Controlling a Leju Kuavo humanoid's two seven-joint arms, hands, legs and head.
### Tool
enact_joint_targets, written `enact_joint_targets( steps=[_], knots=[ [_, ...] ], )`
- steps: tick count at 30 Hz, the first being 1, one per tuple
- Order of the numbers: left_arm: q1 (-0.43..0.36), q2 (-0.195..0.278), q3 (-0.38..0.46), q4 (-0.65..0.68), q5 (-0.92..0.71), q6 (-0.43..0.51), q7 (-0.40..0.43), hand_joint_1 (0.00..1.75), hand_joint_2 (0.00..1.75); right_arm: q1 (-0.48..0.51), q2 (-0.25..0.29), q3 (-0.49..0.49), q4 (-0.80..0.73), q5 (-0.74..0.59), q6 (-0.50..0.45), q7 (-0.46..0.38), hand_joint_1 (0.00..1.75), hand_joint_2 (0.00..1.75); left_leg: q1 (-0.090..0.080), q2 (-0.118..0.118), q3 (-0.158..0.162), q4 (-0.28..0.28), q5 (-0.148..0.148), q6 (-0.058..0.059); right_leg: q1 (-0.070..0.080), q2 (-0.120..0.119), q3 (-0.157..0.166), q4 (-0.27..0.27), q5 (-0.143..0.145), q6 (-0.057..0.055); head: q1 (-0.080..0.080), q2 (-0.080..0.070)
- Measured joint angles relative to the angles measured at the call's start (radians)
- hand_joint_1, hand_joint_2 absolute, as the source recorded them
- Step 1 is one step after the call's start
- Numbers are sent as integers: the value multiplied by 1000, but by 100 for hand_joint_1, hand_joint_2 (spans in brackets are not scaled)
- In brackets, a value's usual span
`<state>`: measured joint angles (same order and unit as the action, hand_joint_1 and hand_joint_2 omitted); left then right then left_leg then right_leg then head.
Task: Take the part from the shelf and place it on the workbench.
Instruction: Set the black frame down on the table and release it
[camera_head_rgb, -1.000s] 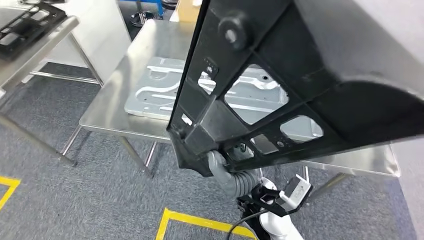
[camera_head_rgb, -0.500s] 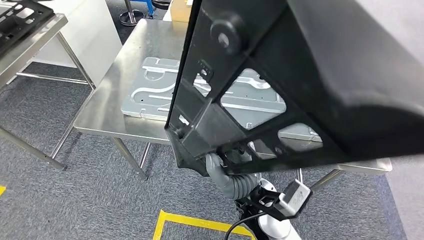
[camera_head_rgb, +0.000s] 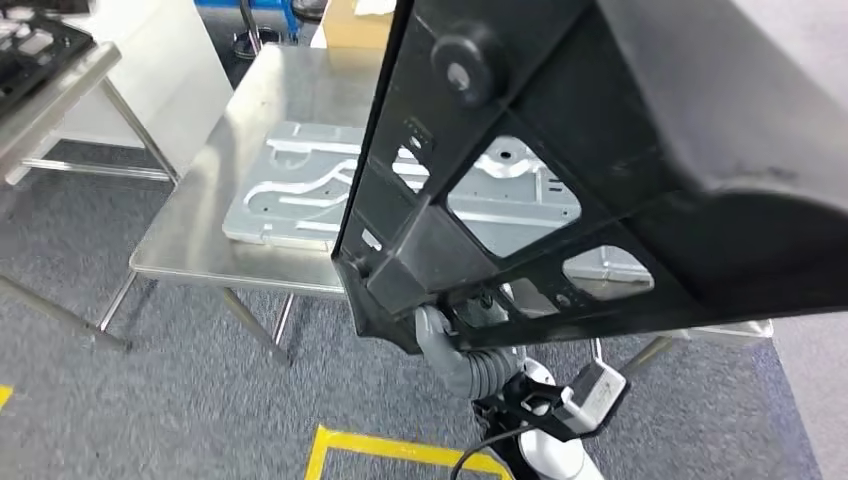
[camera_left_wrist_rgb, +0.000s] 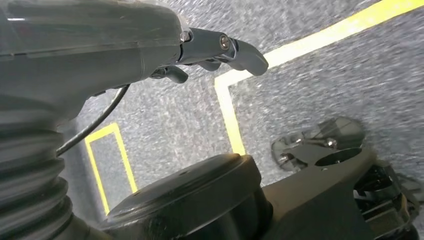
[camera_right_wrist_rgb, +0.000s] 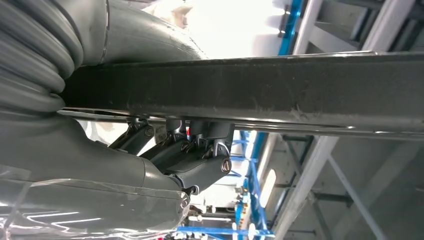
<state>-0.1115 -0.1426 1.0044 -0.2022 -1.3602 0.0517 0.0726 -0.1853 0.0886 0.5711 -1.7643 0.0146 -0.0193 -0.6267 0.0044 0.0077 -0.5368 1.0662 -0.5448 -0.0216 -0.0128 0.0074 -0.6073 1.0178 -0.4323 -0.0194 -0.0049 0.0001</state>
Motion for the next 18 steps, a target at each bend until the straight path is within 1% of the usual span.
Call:
enact_joint_targets(
  steps=[2, 3, 4, 5, 6, 7, 8, 9, 10, 11, 12, 13, 14, 15, 16, 17, 18],
  knots=[
    [-4, 2, 2, 0, 2, 1, -6, 0, 175, 8, 0, 0, 0, 6, 2, -1, 173, 175, 0, -5, -57, 129, -61, -6, 1, 4, 1, 0, -1, -6, -1, 0],
    [-7, 3, 4, 0, 4, 1, -9, 0, 175, 14, 0, 0, 0, 9, 4, -2, 173, 175, -1, -7, -83, 187, -81, -8, 1, 7, 1, 1, -2, -7, 0, 0],
    [-10, 4, 4, 0, 4, 1, -10, 0, 175, 19, 0, 0, 0, 11, 5, -2, 173, 175, -1, -9, -94, 214, -80, -9, 1, 12, 1, 2, -2, -7, 0, 0],
    [-11, 4, 5, 0, 3, 1, -11, 0, 175, 22, 0, 0, 0, 13, 7, -2, 173, 175, -1, -9, -88, 203, -59, -8, 1, 19, 1, 4, -3, -7, 0, 0],
    [-9, 4, 5, 0, 3, 1, -10, 0, 175, 23, 0, 0, -1, 14, 8, -2, 173, 175, 0, -12, -66, 154, -23, -7, 1, 28, 2, 6, -3, -7, 0, 0],
    [-6, 3, 5, 0, 2, 2, -10, 0, 175, 23, 1, 0, -1, 14, 9, -1, 173, 175, 3, -21, -37, 88, 14, -4, 1, 37, 1, 8, -4, -5, 0, 0],
    [-2, 2, 5, 0, 2, 2, -10, 0, 175, 23, 1, 0, -2, 16, 10, -1, 173, 175, 4, -35, -12, 26, 41, -2, 2, 46, 0, 11, -3, -2, 0, 0],
    [2, 1, 6, 0, 2, 3, -9, 0, 175, 23, 3, 0, -4, 17, 12, 1, 173, 175, 4, -47, 6, -20, 51, 2, 3, 54, -5, 13, -2, 2, 0, 0],
    [3, 0, 6, 0, 3, 4, -9, 0, 175, 23, 4, 0, -6, 19, 13, 4, 173, 175, 4, -56, 14, -43, 50, 6, 3, 59, -10, 15, 1, 8, 0, 0],
    [4, -1, 7, 0, 3, 6, -9, 0, 175, 23, 4, 0, -7, 20, 15, 7, 173, 175, 2, -58, 15, -51, 46, 10, 3, 64, -15, 14, 5, 15, 0, 0],
    [3, -2, 7, 0, 3, 7, -9, 0, 175, 23, 5, 0, -8, 21, 17, 11, 173, 175, 4, -54, 16, -58, 45, 17, 3, 67, -18, 12, 9, 21, 0, 0],
    [3, -3, 8, 0, 4, 8, -9, 0, 175, 23, 5, 0, -9, 23, 18, 14, 173, 175, 5, -50, 17, -61, 50, 24, 3, 63, -20, 15, 8, 27, 1, 0],
    [3, -5, 8, 0, 4, 9, -9, 0, 175, 22, 5, -1, -10, 25, 18, 16, 173, 175, 7, -46, 19, -66, 55, 31, 3, 51, -25, 28, -2, 33, 3, 0],
    [4, -7, 9, 0, 4, 9, -8, 0, 175, 21, 5, -2, -11, 31, 17, 17, 173, 175, 9, -40, 21, -70, 59, 37, 4, 36, -39, 59, -22, 38, 4, 0],
    [5, -8, 10, 0, 4, 8, -8, 0, 175, 20, 5, -3, -11, 39, 14, 17, 173, 175, 9, -34, 22, -72, 61, 41, 2, 19, -62, 112, -53, 42, 6, 0],
    [6, -8, 10, 0, 5, 8, -8, 0, 175, 19, 5, -5, -12, 49, 8, 16, 173, 175, 8, -29, 21, -72, 61, 43, 1, 9, -92, 177, -86, 46, 8, 0],
    [7, -8, 11, 0, 5, 7, -8, 0, 175, 21, 5, -8, -14, 61, 1, 14, 173, 175, 7, -24, 20, -71, 61, 44, -1, 5, -121, 240, -111, 50, 8, 0]
  ],
)
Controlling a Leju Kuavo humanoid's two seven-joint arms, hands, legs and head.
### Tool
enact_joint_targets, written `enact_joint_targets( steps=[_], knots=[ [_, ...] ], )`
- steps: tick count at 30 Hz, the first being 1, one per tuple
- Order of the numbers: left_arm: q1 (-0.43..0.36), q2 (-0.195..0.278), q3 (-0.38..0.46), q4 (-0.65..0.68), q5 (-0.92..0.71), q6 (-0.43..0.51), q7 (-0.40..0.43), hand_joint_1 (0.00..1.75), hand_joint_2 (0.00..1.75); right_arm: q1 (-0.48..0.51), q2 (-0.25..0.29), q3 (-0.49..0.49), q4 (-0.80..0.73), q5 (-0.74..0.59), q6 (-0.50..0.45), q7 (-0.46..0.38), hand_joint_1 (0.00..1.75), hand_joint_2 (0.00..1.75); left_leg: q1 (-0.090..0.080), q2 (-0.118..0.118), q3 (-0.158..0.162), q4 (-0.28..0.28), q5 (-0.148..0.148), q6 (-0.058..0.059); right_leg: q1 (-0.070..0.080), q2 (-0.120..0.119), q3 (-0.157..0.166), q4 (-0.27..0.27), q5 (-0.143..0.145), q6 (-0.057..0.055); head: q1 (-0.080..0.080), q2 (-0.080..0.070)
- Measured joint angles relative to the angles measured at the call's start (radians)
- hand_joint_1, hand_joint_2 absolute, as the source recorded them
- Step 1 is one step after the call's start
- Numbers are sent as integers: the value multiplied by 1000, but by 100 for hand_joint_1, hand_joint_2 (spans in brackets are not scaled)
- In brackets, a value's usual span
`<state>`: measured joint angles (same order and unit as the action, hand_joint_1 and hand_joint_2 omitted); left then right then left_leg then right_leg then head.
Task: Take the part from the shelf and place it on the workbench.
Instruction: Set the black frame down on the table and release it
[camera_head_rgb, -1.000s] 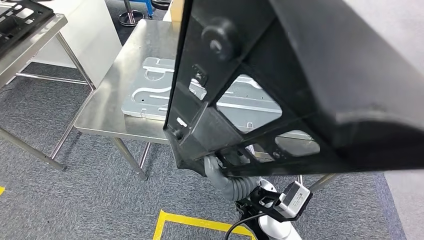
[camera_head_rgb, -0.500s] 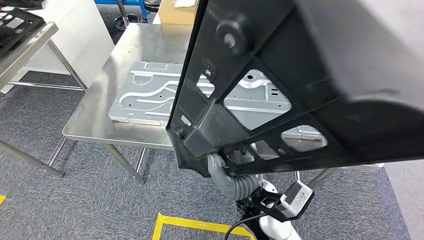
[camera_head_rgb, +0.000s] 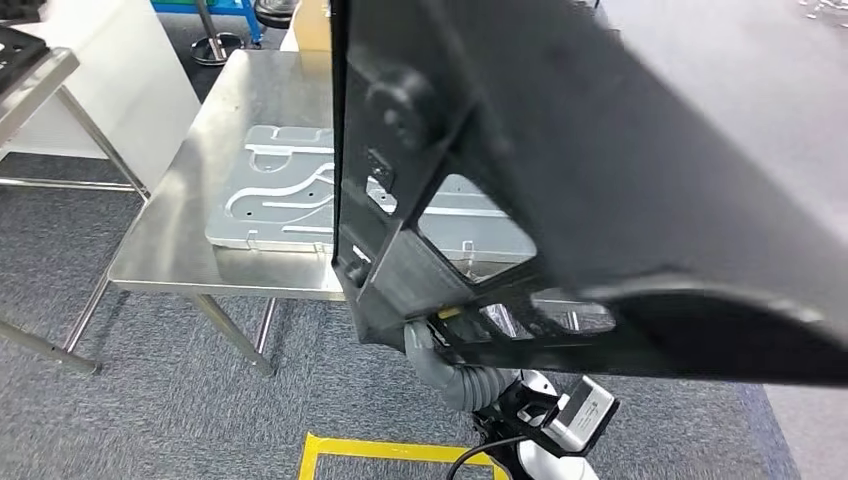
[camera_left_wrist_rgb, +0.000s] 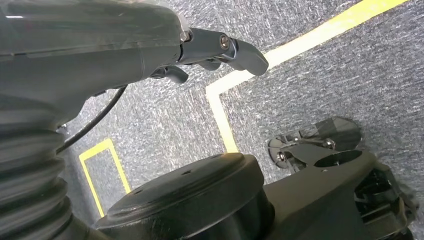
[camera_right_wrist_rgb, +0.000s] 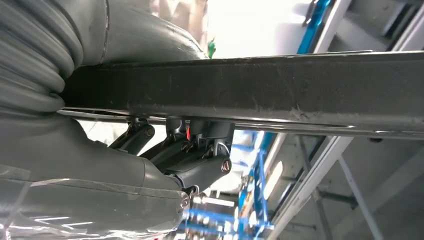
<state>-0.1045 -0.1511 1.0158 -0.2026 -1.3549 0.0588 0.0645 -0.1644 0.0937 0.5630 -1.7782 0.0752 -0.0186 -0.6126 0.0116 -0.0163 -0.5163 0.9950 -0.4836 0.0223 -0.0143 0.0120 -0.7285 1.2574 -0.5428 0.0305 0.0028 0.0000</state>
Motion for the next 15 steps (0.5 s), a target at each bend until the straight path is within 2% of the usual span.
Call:
enact_joint_targets(
  steps=[1, 2, 3, 4, 6, 7, 8, 11, 13, 15],
  knots=[
    [1, 0, 1, 0, 0, -1, 0, 0, 175, 3, 0, -4, -4, 11, -9, -3, 173, 175, 0, 4, 0, 0, 0, 0, -2, -2, -19, 40, -10, 3, 0, 0],
    [1, 0, 1, 0, 1, -1, 0, 0, 175, 5, 0, -10, -10, 20, -17, -5, 173, 175, -1, 7, 1, 1, -1, -1, -3, -3, -19, 43, 1, 4, 0, 0],
    [0, 0, 2, 0, 1, -2, 0, 0, 175, 7, 0, -15, -18, 26, -23, -8, 173, 175, -1, 9, 3, 1, -3, -2, -4, -5, 2, 4, 29, 4, 0, 0],
    [0, 0, 2, 0, 1, -2, 0, 0, 175, 7, 0, -19, -27, 31, -28, -11, 173, 175, -1, 9, 6, 2, -6, -5, -5, -8, 39, -65, 65, 3, 0, 0],
    [1, 0, 2, 0, 3, -2, 0, 0, 175, 7, 0, -26, -43, 53, -42, -14, 173, 175, -4, 10, 9, 4, -13, -13, -2, -14, 104, -187, 105, -6, 0, 0],
    [1, -1, 2, 0, 5, -3, 0, 0, 175, 8, 0, -30, -51, 74, -56, -14, 173, 175, -6, 11, 8, 6, -15, -18, 1, -15, 117, -217, 108, -12, 0, 0],
    [1, -1, 3, 0, 8, -3, -1, 0, 175, 8, 0, -34, -60, 100, -74, -12, 173, 175, -8, 11, 7, 6, -16, -23, 4, -15, 119, -223, 102, -17, 0, 0],
    [1, 0, 4, 0, 15, -3, -4, 0, 175, 2, 0, -49, -90, 171, -118, 8, 173, 175, -9, 12, 6, 15, -30, -36, -2, -13, 121, -232, 102, -34, -1, 0],
    [0, 0, 7, 0, 19, -2, -9, 0, 175, -11, 0, -55, -105, 212, -144, 35, 173, 175, -8, 11, -28, 94, -75, -44, -6, -13, 126, -237, 102, -44, -2, 0],
    [-5, 0, 13, 0, 27, -3, -16, 0, 175, -29, -1, -62, -110, 266, -180, 78, 173, 175, -9, 10, -92, 231, -132, -50, -4, -13, 127, -237, 100, -50, -3, 0]
  ],
)
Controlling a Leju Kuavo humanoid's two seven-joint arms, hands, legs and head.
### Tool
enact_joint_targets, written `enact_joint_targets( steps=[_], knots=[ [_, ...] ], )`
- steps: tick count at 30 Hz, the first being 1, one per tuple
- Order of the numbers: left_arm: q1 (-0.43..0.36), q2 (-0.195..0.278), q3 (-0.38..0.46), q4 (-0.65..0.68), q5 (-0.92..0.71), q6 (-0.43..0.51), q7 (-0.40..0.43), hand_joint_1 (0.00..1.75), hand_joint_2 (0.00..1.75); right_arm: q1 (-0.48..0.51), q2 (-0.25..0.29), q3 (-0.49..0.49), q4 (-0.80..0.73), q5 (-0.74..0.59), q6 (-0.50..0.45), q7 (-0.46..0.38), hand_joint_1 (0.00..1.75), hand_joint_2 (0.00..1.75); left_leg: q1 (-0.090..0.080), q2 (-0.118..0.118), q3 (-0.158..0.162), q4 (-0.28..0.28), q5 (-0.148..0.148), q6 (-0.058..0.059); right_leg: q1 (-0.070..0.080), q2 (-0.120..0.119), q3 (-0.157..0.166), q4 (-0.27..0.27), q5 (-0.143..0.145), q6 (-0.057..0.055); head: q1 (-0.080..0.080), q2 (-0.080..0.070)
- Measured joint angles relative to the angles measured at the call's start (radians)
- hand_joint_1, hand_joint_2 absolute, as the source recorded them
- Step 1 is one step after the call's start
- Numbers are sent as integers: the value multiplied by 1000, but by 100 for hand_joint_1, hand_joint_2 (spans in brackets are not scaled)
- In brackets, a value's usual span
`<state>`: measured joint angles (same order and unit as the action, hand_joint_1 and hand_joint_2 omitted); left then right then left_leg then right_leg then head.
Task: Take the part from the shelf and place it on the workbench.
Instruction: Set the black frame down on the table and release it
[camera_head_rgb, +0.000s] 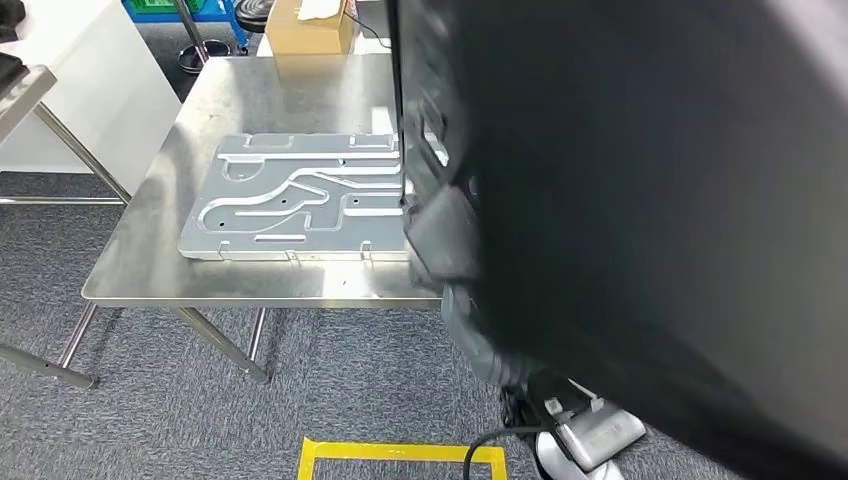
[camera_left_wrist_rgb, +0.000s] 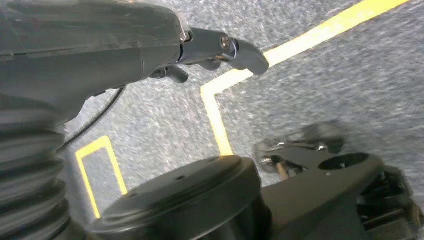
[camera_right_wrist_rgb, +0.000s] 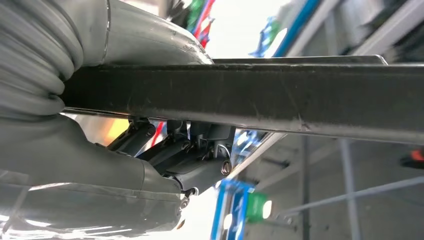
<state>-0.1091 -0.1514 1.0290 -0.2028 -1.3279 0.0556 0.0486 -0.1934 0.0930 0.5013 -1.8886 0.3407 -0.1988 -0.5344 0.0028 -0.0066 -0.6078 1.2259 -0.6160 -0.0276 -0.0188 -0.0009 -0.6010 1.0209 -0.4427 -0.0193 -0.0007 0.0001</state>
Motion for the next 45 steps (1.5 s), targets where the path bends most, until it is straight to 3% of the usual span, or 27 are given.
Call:
enact_joint_targets(
  steps=[1, 2, 3, 5, 6, 8, 11, 13, 15, 16, 17, 18, 21, 23, 27, 28, 30, 32, 33, 35, 37, 40, 42, 43, 45],
  knots=[
    [-3, 0, 4, 0, 4, -1, -2, 0, 175, -11, -1, -3, 0, 29, -19, 26, 173, 175, 0, -1, -23, 49, -11, -2, 1, 0, 1, 1, -1, -1, 0, 0],
    [-6, -1, 7, 0, 6, -2, -2, 0, 175, -22, -1, -5, 1, 60, -37, 54, 173, 175, 0, -1, -32, 65, -3, -2, 1, 2, 1, 2, -1, -1, 0, 0],
    [-7, -2, 10, 0, 7, -2, -1, 0, 175, -36, -2, -8, 4, 88, -51, 81, 173, 175, 0, -1, -21, 38, 25, -1, 2, 4, 2, 3, -2, -1, 0, 0],
    [-5, -6, 13, -1, 6, -2, 3, 0, 175, -62, -2, -13, 9, 126, -68, 120, 173, 175, 1, 0, 30, -86, 100, 2, 3, 8, 5, 6, -4, 3, 0, 0],
    [-4, -8, 14, -1, 6, -2, 4, 0, 175, -72, -3, -16, 12, 135, -71, 130, 173, 175, 0, -1, 54, -146, 123, 5, 4, 10, 4, 9, -5, 7, 0, 0],
    [-3, -11, 14, -1, 6, -1, 6, 0, 175, -87, -4, -21, 17, 141, -75, 138, 173, 175, -3, -1, 72, -200, 128, 17, 7, 11, -3, 12, -2, 18, 0, 0],
    [-2, -15, 15, -1, 7, -1, 6, 0, 175, -101, -6, -25, 24, 145, -76, 141, 173, 175, -2, -3, 71, -213, 133, 38, 7, 8, -13, 18, -4, 35, 1, 0],
    [-2, -17, 15, -1, 7, -1, 6, 0, 175, -108, -8, -26, 26, 146, -76, 141, 173, 175, 0, -1, 71, -219, 140, 50, 5, 6, -40, 78, -42, 44, 2, 0],
    [-2, -17, 16, -1, 7, -1, 6, 0, 175, -112, -10, -28, 29, 152, -78, 142, 173, 175, -2, 0, 70, -220, 141, 55, 4, 5, -98, 202, -99, 50, 3, 0],
    [-2, -18, 16, -1, 7, -2, 6, 0, 175, -113, -12, -28, 32, 163, -83, 150, 173, 175, -3, 0, 70, -219, 141, 56, 4, 5, -124, 255, -115, 51, 3, 0],
    [-2, -18, 16, -1, 7, -2, 6, 0, 175, -116, -14, -29, 36, 179, -89, 162, 173, 175, -4, 0, 70, -219, 141, 56, 5, 5, -137, 279, -113, 51, 3, 0],
    [-2, -19, 16, -1, 7, -2, 7, 0, 175, -124, -16, -31, 42, 202, -96, 182, 173, 175, -5, 0, 70, -218, 140, 57, 5, 5, -132, 265, -91, 48, 3, 0],
    [-4, -23, 16, -1, 6, -4, 9, 0, 175, -172, -27, -45, 75, 285, -112, 246, 173, 175, -10, -1, 71, -216, 137, 55, 11, 3, -48, 81, 1, 31, 3, 0],
    [-4, -26, 16, -1, 6, -5, 9, 0, 175, -208, -42, -63, 110, 332, -119, 275, 173, 175, -13, -2, 67, -216, 136, 50, 16, 2, -20, 14, 12, 21, 2, 0],
    [-5, -26, 16, -2, 5, -9, 9, 0, 175, -301, -87, -98, 229, 368, -106, 317, 173, 175, -18, -2, 58, -197, 119, 31, 7, 2, -12, -5, 16, 8, 1, 0],
    [-5, -25, 16, -3, 5, -10, 8, 0, 175, -332, -97, -103, 266, 373, -95, 325, 173, 175, -18, -2, 41, -159, 97, 27, 4, 1, -9, -10, 17, 4, 0, 0],
    [-7, -24, 17, -3, 7, -13, 4, 0, 175, -401, -119, -108, 357, 389, -65, 344, 173, 175, -17, -4, -19, -29, 39, 19, 4, 1, -8, -11, 17, -1, -2, 0],
    [-10, -21, 18, -3, 8, -16, 1, 0, 175, -469, -144, -110, 462, 410, -38, 363, 173, 175, -16, -6, -64, 65, 18, 13, 4, 0, -8, -9, 17, -1, -2, 0],
    [-10, -20, 18, -3, 9, -19, 1, 0, 175, -502, -156, -110, 514, 417, -29, 368, 173, 175, -15, -7, -62, 60, 36, 10, 4, 0, -7, -7, 16, 0, -2, 0],
    [-9, -19, 19, -3, 8, -21, 2, 0, 175, -572, -182, -110, 620, 425, -19, 372, 173, 175, -10, -6, -15, -50, 109, 8, 2, 1, -8, 1, 12, 6, -2, 0],
    [-5, -21, 19, -3, 8, -22, 3, 0, 175, -647, -208, -111, 724, 434, -13, 372, 173, 175, -7, -7, 28, -158, 150, 11, 5, 2, -16, 12, 9, 16, -4, 0],
    [-3, -22, 19, -3, 6, -24, 1, 0, 175, -744, -242, -111, 871, 454, 7, 376, 173, 175, -10, -13, 36, -195, 145, 34, 10, 1, -32, 18, 15, 30, -6, 0],
    [-4, -24, 19, -3, 4, -26, 0, 0, 175, -800, -263, -110, 964, 468, 25, 379, 173, 175, -8, -15, 35, -197, 151, 48, 7, -1, -42, 36, 2, 40, -4, 0],
    [-4, -24, 19, -3, 4, -27, -1, 0, 175, -830, -272, -109, 1010, 474, 34, 380, 173, 175, -6, -15, 35, -200, 154, 55, 6, -1, -57, 69, -17, 44, -3, 0],
    [-4, -24, 19, -3, 2, -28, -3, 0, 175, -884, -288, -106, 1096, 486, 51, 385, 173, 175, -6, -15, 35, -201, 155, 63, 5, 0, -116, 189, -72, 51, -1, 0]
  ],
)
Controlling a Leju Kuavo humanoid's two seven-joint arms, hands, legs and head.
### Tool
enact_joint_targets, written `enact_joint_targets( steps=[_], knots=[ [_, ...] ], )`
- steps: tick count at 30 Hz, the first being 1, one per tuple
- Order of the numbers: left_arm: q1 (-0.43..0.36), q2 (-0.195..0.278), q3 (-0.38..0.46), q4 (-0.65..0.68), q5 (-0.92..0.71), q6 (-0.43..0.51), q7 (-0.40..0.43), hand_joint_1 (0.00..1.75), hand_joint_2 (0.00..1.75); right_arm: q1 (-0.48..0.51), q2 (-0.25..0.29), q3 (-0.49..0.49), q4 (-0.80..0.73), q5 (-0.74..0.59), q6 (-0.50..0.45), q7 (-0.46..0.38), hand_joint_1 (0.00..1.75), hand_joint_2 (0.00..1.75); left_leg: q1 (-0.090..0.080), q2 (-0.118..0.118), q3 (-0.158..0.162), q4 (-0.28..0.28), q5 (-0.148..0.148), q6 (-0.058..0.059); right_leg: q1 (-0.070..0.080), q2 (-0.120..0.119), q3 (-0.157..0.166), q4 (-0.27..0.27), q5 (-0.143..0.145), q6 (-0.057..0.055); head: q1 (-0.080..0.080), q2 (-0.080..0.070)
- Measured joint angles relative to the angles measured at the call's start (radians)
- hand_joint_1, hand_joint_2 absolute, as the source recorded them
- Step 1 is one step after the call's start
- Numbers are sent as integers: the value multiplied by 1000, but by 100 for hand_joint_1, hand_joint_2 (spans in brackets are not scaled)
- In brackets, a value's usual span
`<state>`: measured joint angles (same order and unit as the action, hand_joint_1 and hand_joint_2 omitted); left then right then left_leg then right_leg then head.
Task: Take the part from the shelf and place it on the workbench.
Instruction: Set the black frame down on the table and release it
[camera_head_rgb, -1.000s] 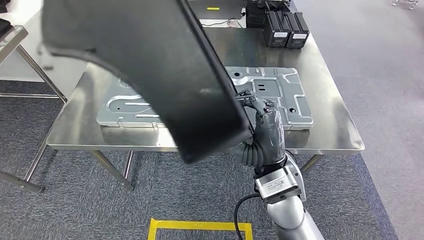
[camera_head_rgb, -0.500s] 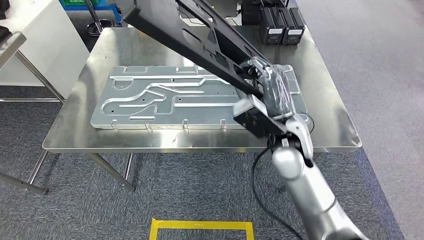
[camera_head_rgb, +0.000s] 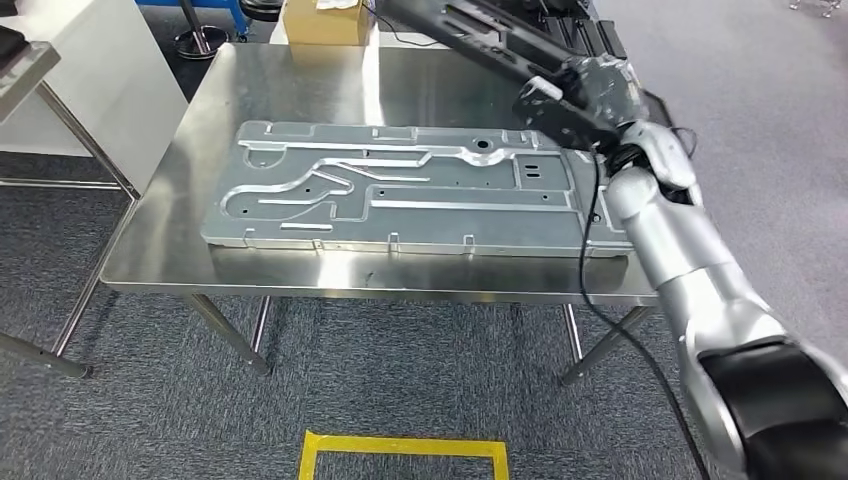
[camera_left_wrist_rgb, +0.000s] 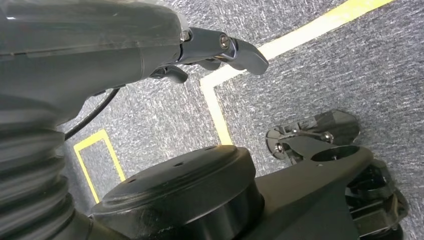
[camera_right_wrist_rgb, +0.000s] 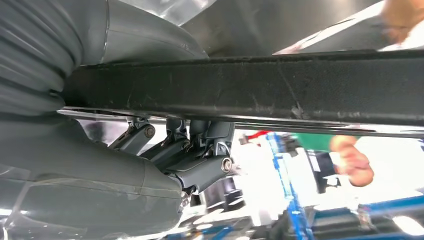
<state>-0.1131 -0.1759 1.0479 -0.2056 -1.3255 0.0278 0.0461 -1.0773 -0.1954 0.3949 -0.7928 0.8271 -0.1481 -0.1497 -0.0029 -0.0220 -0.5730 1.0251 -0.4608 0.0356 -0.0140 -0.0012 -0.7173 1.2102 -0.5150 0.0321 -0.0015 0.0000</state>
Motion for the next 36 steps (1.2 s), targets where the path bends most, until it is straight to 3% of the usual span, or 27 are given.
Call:
enact_joint_targets(
  steps=[2, 3, 4, 6, 7, 8, 10, 12, 14, 16, 17, 18, 19, 21, 23, 26, 28, 29, 31, 33, 34, 36],
  knots=[
    [1, 0, 0, 0, 0, 0, -1, 0, 175, -42, -12, 3, 79, 8, 15, 4, 173, 175, -1, -2, 1, 0, -1, 3, 0, 0, -56, 103, -24, 2, 0, 0],
    [1, 0, 0, 0, 1, 0, -2, 0, 175, -58, -16, 4, 114, 9, 20, 5, 173, 175, -1, -2, 4, 0, -3, 3, 1, 0, -63, 106, -9, 0, 0, 0],
    [1, 0, 0, 0, 2, 0, -2, 0, 175, -73, -18, 5, 143, 10, 24, 5, 173, 175, -2, -3, 7, 1, -5, 3, 1, 0, -50, 69, 24, -3, 0, 0],
    [1, -1, 0, 0, 4, 0, -5, 0, 175, -101, -20, 8, 190, 7, 30, 6, 173, 175, -3, -3, 14, 1, -12, 0, 2, 0, 7, -63, 100, -12, -1, 0],
    [1, -2, 0, 0, 5, 0, -7, 0, 175, -115, -20, 9, 209, 6, 32, 5, 173, 175, -5, -2, 15, 2, -16, -3, 5, 0, 32, -119, 120, -16, -1, 0],
    [1, -2, 0, 0, 6, 0, -9, 0, 175, -127, -19, 9, 228, 4, 33, 5, 173, 175, -7, -2, 14, 2, -18, -6, 8, 0, 47, -153, 125, -20, -2, 0],
    [2, -2, 0, 0, 7, 0, -12, 0, 175, -141, -19, 9, 257, 0, 35, 2, 173, 175, -10, -2, 13, -1, -20, -12, 11, 0, 54, -172, 114, -26, -3, 0],
    [2, -1, 0, 0, 8, -1, -13, 0, 175, -144, -16, 10, 278, -5, 37, -3, 173, 175, -13, 0, 13, 3, -30, -22, 4, -1, 59, -178, 112, -33, -4, 0],
    [1, -4, 0, 0, 8, -5, -17, 0, 175, -150, -10, 10, 297, -8, 40, -11, 173, 175, -12, 4, -15, 69, -70, -34, -2, -2, 66, -184, 111, -41, -8, 0],
    [-2, -10, 1, 0, 11, -10, -23, 0, 175, -156, -1, 10, 318, -9, 46, -17, 173, 175, -5, 8, -80, 203, -127, -42, -1, -1, 69, -185, 108, -47, -11, 0],
    [-4, -13, 1, 1, 12, -11, -26, 0, 175, -158, 4, 11, 329, -9, 49, -19, 173, 175, -3, 9, -110, 259, -143, -44, 1, 0, 70, -185, 107, -49, -10, 0],
    [-6, -16, 1, 1, 13, -11, -28, 0, 175, -157, 11, 12, 340, -6, 52, -20, 173, 175, -2, 10, -125, 284, -139, -45, 2, 1, 72, -185, 106, -50, -10, 0],
    [-6, -18, 2, 1, 13, -12, -29, 0, 175, -157, 19, 14, 349, -3, 55, -20, 173, 175, -1, 10, -123, 268, -115, -45, 2, 3, 75, -184, 105, -50, -11, 0],
    [-2, -20, 2, 1, 12, -11, -29, 0, 175, -157, 33, 20, 365, 6, 58, -20, 173, 175, -2, 13, -76, 145, -34, -39, 3, 7, 81, -184, 102, -48, -10, 0],
    [4, -20, 2, 1, 10, -11, -28, 0, 175, -159, 46, 25, 378, 10, 58, -19, 173, 175, -5, 17, -30, 33, 12, -29, 7, 8, 82, -182, 101, -43, -10, 0],
    [6, -20, 2, 1, 10, -11, -29, 0, 175, -151, 67, 30, 400, 17, 58, -11, 173, 175, -5, 14, -15, -7, 13, -16, 10, 2, 77, -184, 104, -30, -10, 0],
    [7, -22, 2, 1, 9, -12, -30, 0, 175, -144, 80, 35, 413, 22, 58, -7, 173, 175, 0, 9, -12, -17, 23, -7, 9, -1, 70, -168, 90, -20, -9, 0],
    [6, -23, 2, 1, 8, -12, -30, 0, 175, -141, 87, 37, 418, 25, 58, -5, 173, 175, 3, 7, -10, -23, 27, -3, 8, 0, 56, -136, 68, -16, -9, 0],
    [7, -25, 2, 1, 6, -13, -31, 0, 175, -131, 98, 43, 430, 29, 58, 1, 173, 175, 4, -1, -10, -25, 30, 1, 3, 0, 4, -15, 6, -9, -9, 0],
    [8, -26, 2, 1, 5, -15, -31, 0, 175, -111, 106, 50, 442, 35, 58, 11, 173, 175, 6, -14, -10, -23, 30, 0, -4, 0, -41, 84, -23, -3, -9, 0],
    [8, -26, 2, 1, 4, -15, -31, 0, 175, -102, 110, 53, 448, 38, 58, 15, 173, 175, 8, -22, -10, -21, 29, -1, -7, 0, -41, 83, -11, 0, -9, 0],
    [7, -27, 2, 1, 3, -16, -30, 0, 175, -89, 116, 55, 456, 40, 57, 22, 173, 175, 11, -38, -10, -14, 24, -8, -15, 11, 10, -25, 54, 3, -9, 0]
  ],
)
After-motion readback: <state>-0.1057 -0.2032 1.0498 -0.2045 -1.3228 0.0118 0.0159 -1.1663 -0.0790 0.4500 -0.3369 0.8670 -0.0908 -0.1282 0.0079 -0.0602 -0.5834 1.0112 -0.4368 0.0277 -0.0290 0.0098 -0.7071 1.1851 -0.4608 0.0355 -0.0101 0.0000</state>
